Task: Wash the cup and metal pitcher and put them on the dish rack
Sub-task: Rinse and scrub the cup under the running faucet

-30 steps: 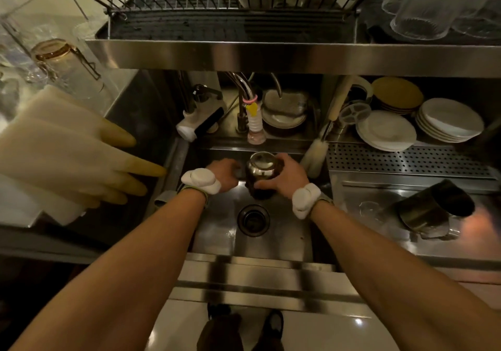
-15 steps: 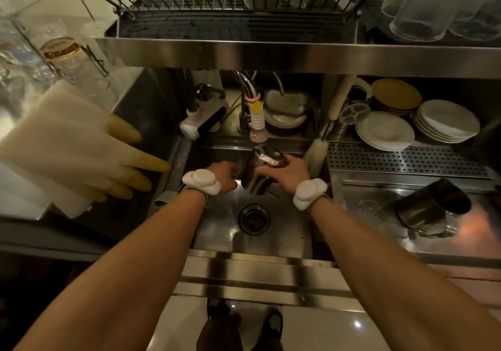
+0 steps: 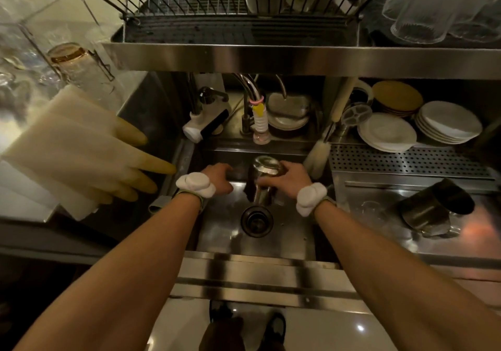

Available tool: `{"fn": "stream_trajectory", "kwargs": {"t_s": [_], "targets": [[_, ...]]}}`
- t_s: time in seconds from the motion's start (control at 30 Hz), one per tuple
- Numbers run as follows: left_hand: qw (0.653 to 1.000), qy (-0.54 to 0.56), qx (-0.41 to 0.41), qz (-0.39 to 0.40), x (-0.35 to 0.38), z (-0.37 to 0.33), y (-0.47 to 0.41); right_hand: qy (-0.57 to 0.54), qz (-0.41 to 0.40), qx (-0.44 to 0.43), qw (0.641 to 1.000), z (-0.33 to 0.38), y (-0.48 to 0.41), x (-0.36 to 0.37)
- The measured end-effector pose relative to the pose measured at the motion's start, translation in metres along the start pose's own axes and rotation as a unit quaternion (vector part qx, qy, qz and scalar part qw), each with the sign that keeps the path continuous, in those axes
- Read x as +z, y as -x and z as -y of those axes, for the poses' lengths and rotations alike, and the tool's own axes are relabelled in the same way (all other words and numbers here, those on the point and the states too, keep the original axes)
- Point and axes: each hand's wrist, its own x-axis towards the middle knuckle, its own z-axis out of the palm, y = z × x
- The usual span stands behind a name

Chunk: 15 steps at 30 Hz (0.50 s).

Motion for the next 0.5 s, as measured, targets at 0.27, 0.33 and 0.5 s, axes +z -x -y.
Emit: {"fn": "stream_trajectory", "kwargs": {"t_s": [0.27, 0.33, 0.5], "targets": [[1.0, 0.015, 0.018, 0.018, 0.002, -0.007, 0.0, 0.052, 0.005, -0.007, 0.999, -0.008, -0.004, 0.007], [0.999, 0.029, 0.027, 0.029, 0.006, -0.009, -0.001, 0.005, -0.011, 0.004, 1.0, -0.009, -0.002, 0.005], [0.99, 0.109, 0.075, 0.05, 0.019, -0.023, 0.004, -0.022, 0.081, -0.031, 0.996, -0.009, -0.003, -0.003]]}}
